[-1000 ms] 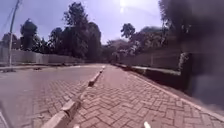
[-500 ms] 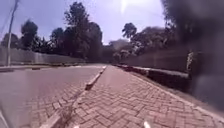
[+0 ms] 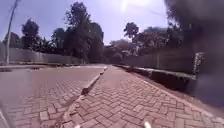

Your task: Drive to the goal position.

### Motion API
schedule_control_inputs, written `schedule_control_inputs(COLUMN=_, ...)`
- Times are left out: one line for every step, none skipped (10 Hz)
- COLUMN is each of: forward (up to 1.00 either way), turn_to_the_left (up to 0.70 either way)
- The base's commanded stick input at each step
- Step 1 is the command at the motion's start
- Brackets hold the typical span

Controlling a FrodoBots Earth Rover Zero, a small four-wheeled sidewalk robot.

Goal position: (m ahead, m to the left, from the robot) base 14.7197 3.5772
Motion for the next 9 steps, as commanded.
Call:
schedule_control_inputs(forward=0.85, turn_to_the_left=0.00)
schedule_control_inputs(forward=0.85, turn_to_the_left=0.00)
schedule_control_inputs(forward=0.85, turn_to_the_left=0.00)
schedule_control_inputs(forward=0.85, turn_to_the_left=0.00)
schedule_control_inputs(forward=0.85, turn_to_the_left=0.00)
schedule_control_inputs(forward=0.85, turn_to_the_left=0.00)
schedule_control_inputs(forward=0.85, turn_to_the_left=0.00)
schedule_control_inputs(forward=0.85, turn_to_the_left=0.00)
schedule_control_inputs(forward=0.85, turn_to_the_left=0.00)
